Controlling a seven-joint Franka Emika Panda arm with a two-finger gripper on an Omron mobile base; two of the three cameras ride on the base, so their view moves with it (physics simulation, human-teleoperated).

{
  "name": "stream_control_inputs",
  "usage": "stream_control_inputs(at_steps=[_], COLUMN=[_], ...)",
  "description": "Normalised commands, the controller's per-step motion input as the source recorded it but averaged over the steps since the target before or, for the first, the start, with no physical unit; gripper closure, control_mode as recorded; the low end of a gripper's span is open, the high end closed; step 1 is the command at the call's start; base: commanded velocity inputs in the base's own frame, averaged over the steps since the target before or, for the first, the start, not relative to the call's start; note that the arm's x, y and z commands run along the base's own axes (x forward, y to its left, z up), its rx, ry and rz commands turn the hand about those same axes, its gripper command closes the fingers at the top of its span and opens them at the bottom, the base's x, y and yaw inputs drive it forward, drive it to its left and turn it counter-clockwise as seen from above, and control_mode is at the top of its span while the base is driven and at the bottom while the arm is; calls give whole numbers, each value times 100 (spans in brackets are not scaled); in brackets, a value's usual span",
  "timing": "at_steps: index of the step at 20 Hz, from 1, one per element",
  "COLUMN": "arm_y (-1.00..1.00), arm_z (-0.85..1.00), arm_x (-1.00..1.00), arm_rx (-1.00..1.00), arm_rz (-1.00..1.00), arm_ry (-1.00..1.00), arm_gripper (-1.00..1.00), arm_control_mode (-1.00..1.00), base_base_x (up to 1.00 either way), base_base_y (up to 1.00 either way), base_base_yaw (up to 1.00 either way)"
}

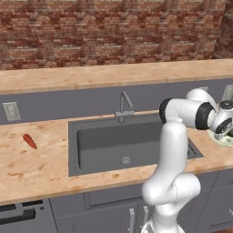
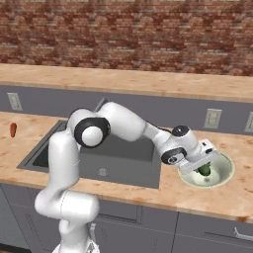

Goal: Pick the avocado from the sink and place it in the bowl. Then pick the bowl and place it in the microwave. Then close the microwave door and press the start button.

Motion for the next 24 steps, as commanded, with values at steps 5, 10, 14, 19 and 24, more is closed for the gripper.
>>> stream_control_inputs(at_steps=[5, 10, 14, 19, 24], arm_y=[-36, -11, 4, 40, 81], arm_z=[-2, 13, 40, 95, 99], arm_x=[16, 2, 0, 0, -1], arm_rx=[3, 4, 0, 0, 0], arm_rz=[11, 7, 4, 5, 5], arm_ry=[0, 0, -1, -9, -1], arm_gripper=[-100, -100, -100, -100, -100], arm_control_mode=[-100, -100, -100, -100, -100], base_base_x=[0, 0, 0, 0, 0], base_base_y=[0, 0, 0, 0, 0], base_base_yaw=[0, 0, 0, 0, 0])
